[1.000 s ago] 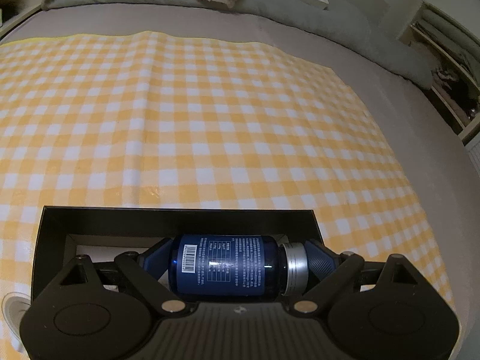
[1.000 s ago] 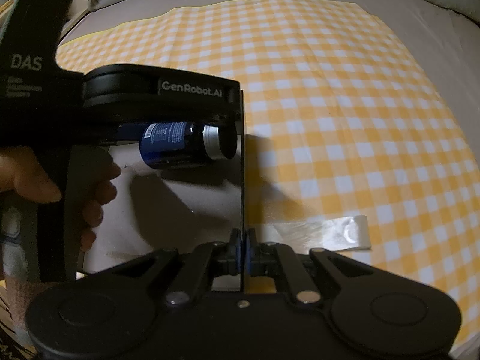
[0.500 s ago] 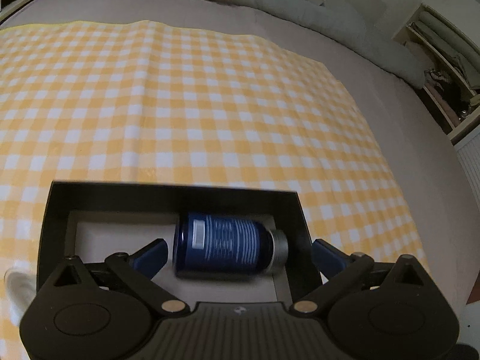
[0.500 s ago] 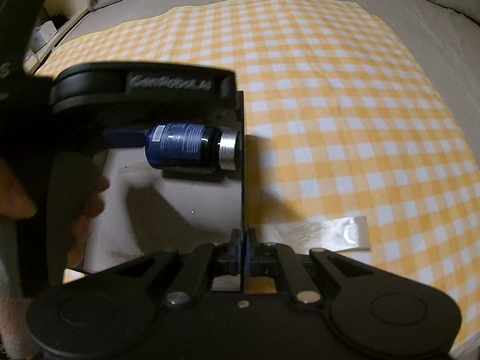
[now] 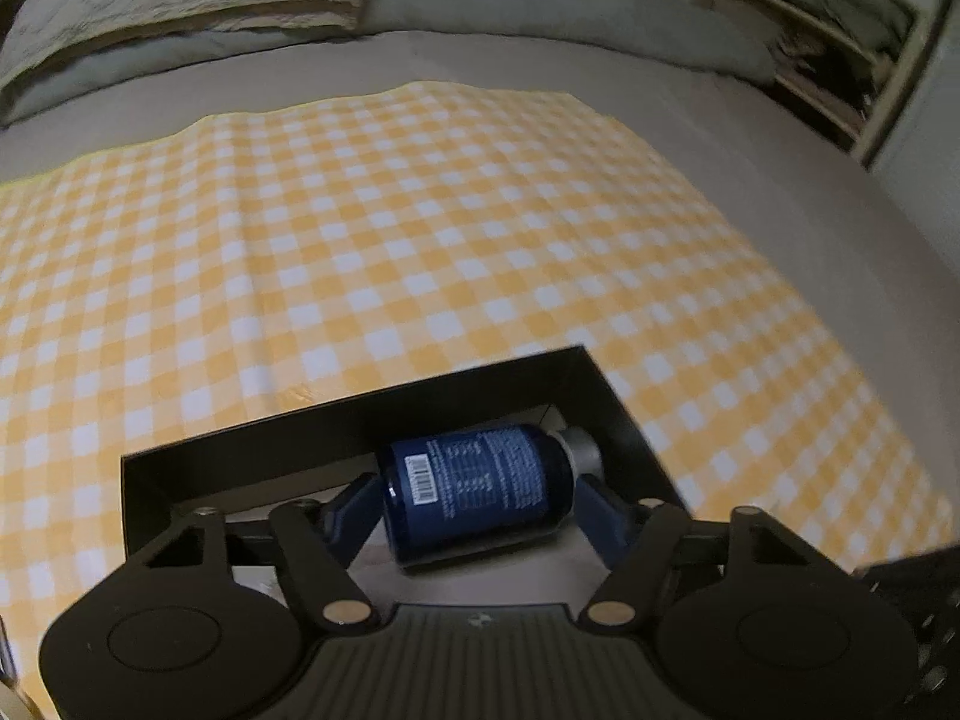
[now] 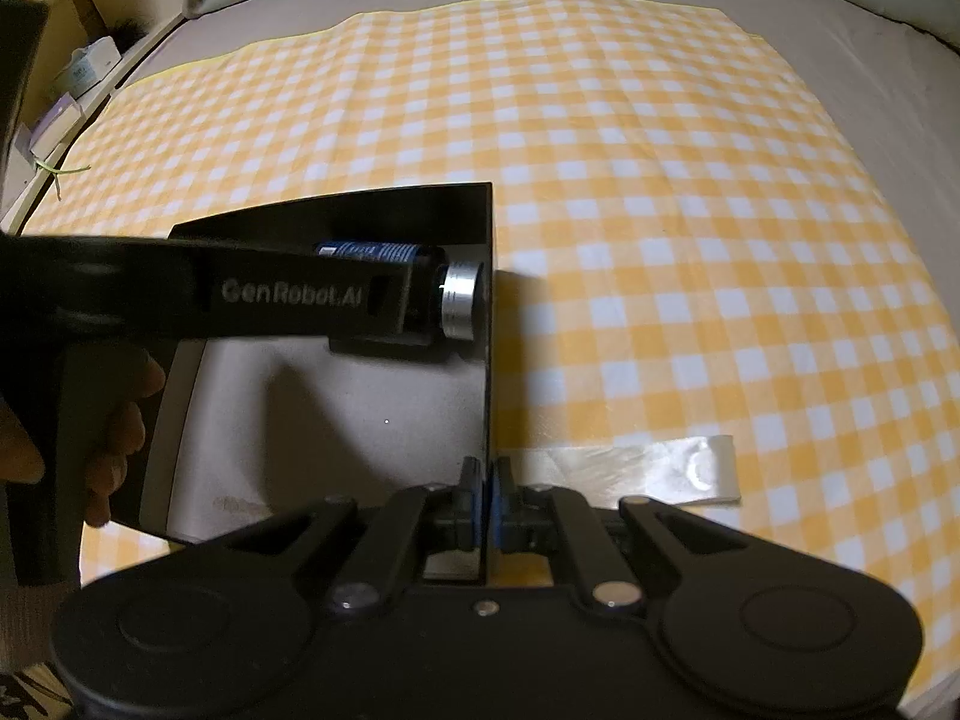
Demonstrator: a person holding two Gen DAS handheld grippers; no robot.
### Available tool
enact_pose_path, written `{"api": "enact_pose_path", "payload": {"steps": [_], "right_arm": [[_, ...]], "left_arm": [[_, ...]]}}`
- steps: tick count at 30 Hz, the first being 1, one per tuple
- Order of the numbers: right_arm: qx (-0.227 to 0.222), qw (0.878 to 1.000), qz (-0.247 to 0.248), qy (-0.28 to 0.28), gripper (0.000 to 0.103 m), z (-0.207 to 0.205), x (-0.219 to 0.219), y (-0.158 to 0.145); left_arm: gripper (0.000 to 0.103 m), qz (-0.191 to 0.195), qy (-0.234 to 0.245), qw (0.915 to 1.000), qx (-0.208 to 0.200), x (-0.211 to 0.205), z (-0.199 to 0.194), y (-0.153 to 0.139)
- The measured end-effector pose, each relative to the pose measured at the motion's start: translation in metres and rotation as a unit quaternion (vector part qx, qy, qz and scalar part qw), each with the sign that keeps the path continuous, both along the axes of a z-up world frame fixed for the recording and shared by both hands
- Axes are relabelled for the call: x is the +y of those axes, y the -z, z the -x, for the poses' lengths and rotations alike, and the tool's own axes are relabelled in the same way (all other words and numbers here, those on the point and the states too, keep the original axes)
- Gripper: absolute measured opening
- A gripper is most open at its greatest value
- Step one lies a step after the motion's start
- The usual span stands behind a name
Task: Organize rigid objects
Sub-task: 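Place the blue bottle in the black box with left tool while right tool holds box wall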
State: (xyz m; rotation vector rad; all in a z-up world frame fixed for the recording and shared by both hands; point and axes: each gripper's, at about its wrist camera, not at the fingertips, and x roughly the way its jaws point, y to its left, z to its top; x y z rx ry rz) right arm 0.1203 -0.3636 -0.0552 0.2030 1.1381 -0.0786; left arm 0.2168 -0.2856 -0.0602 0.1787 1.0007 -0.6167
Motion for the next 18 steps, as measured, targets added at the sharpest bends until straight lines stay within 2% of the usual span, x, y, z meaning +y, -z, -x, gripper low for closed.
{"api": "enact_pose_path", "payload": {"steps": [2,6,10,18], "right_arm": [[0.0,1.0,-0.002,0.0,0.004,-0.0001,-0.0006,-0.0002],[0.0,1.0,0.0,-0.001,0.004,-0.0002,0.0009,-0.0001],[-0.001,1.0,0.002,-0.002,0.004,0.0,0.0027,-0.0003],[-0.001,1.0,0.004,-0.004,0.004,0.0001,0.0035,0.0006]], "left_arm": [[0.06,-0.019,0.013,0.9997,-0.006,-0.0017,0.001,0.0038],[0.051,-0.017,0.002,0.9998,0.009,0.0014,-0.0001,0.0096],[0.052,0.007,-0.039,0.9989,0.024,0.0053,-0.0019,0.0105],[0.053,0.004,-0.028,0.9993,0.023,0.0036,0.0,0.009]]}}
